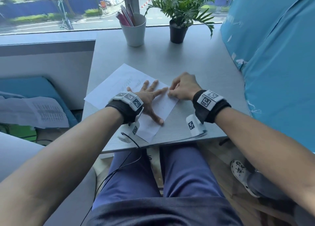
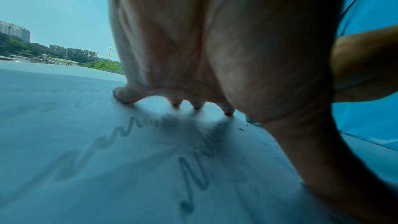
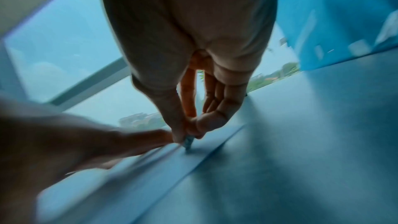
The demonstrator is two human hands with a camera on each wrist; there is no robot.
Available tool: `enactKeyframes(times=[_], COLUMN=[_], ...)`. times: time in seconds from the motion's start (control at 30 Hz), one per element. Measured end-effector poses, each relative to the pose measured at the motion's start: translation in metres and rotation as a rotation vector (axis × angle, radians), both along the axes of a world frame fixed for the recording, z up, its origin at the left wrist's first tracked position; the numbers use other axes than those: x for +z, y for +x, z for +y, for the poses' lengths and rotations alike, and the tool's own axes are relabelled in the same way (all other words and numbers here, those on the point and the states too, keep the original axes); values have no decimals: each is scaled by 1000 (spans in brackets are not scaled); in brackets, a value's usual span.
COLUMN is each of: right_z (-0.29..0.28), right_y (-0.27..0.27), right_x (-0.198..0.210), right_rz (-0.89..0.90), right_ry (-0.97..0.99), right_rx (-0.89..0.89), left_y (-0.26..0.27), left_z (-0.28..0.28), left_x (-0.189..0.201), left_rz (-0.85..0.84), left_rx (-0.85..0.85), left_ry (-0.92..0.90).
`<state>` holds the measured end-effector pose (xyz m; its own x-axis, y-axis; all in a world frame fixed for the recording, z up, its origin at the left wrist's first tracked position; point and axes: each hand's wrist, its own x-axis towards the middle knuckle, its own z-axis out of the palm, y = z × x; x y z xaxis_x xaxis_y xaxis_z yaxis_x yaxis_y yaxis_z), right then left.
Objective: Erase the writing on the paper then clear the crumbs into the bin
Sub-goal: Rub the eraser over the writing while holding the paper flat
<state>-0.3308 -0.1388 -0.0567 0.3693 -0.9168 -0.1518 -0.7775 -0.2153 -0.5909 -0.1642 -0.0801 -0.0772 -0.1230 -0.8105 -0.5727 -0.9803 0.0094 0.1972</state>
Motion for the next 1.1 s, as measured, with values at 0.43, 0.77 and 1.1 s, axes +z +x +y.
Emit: enactKeyframes(times=[0.43, 0.77, 1.1], right_z=[16, 7, 11], right_y=[4, -2, -2], right_x=[0, 5, 4], right_rz=[30, 3, 14], right_ry=[73, 46, 10], right_rx=[142, 36, 38], left_y=[-1, -1, -1], left_z=[-1, -2, -2], left_x=[-1, -1, 1], left_rz=[-2, 10, 2], left_rx=[8, 17, 25], left_ry=[10, 3, -7])
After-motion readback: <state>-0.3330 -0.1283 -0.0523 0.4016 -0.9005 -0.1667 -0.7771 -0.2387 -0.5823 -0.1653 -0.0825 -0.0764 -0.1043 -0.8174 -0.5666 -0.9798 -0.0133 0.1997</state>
